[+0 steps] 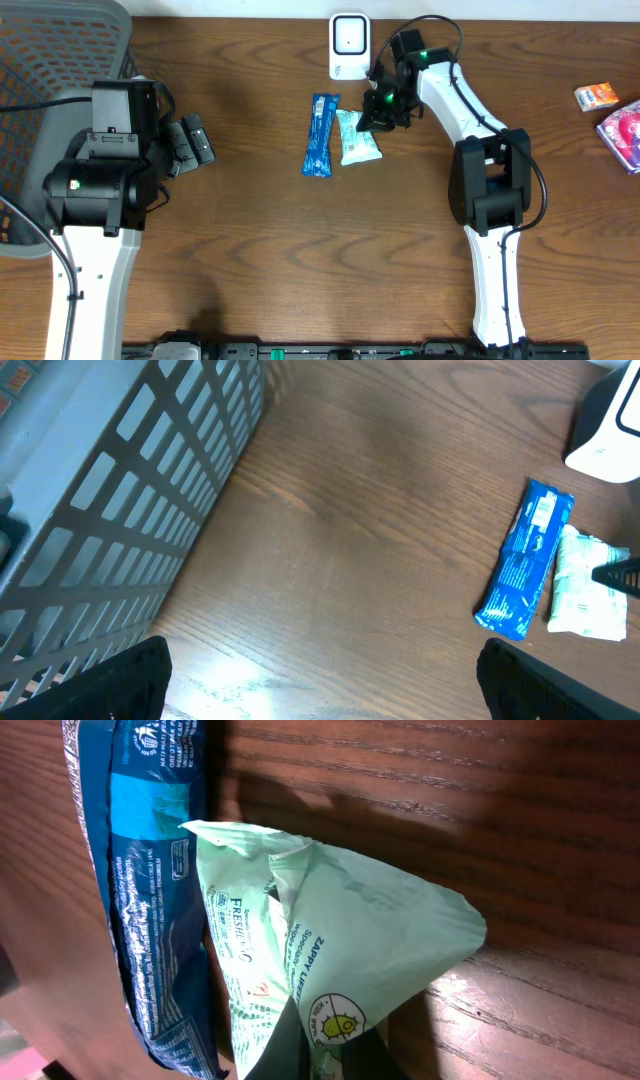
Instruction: Scan the item barcode
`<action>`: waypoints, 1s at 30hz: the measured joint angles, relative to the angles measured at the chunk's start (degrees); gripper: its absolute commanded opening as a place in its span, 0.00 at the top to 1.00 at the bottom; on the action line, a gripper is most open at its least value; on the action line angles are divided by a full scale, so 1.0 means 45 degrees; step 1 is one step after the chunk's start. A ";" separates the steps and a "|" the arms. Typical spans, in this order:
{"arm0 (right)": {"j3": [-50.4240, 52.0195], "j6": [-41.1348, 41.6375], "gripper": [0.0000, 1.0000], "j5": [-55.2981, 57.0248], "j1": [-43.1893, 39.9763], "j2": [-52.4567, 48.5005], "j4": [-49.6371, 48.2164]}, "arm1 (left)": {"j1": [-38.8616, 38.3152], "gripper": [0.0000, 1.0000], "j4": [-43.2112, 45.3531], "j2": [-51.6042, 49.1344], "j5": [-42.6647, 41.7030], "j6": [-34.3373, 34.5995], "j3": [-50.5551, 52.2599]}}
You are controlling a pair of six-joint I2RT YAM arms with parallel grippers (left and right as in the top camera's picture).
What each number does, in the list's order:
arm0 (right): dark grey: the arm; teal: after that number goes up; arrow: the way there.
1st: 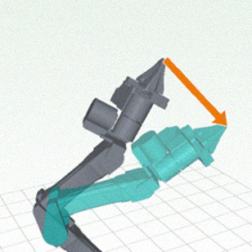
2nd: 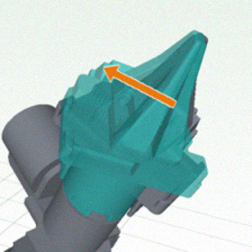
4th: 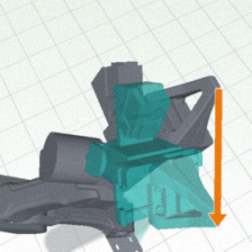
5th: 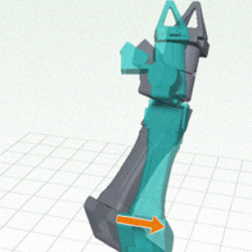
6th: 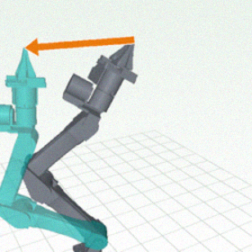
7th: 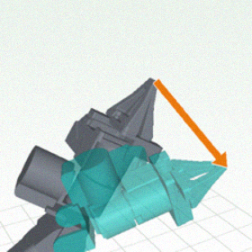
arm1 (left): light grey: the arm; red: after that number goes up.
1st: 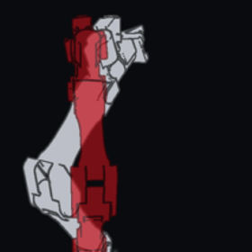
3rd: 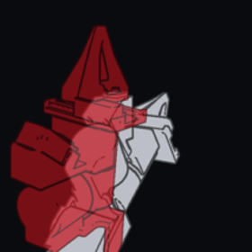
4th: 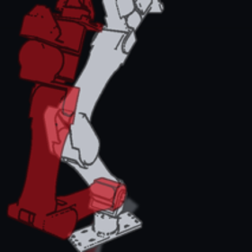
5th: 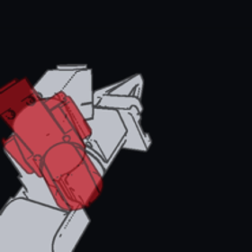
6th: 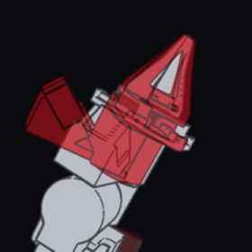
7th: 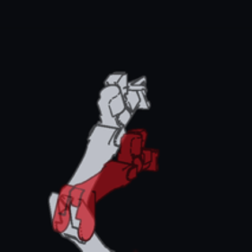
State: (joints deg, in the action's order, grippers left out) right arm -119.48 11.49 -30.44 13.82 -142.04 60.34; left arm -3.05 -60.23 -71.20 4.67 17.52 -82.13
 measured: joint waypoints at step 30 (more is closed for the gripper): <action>0.0534 0.0539 0.99 1.5781 -0.0102 0.3332 0.2055 | 0.0000 0.02 0.0000 0.0000 0.0005 0.0000 0.0000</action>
State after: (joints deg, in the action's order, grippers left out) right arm -117.08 13.91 40.58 13.37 -127.04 69.58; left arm -3.05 -60.23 -71.20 4.69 17.52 -82.13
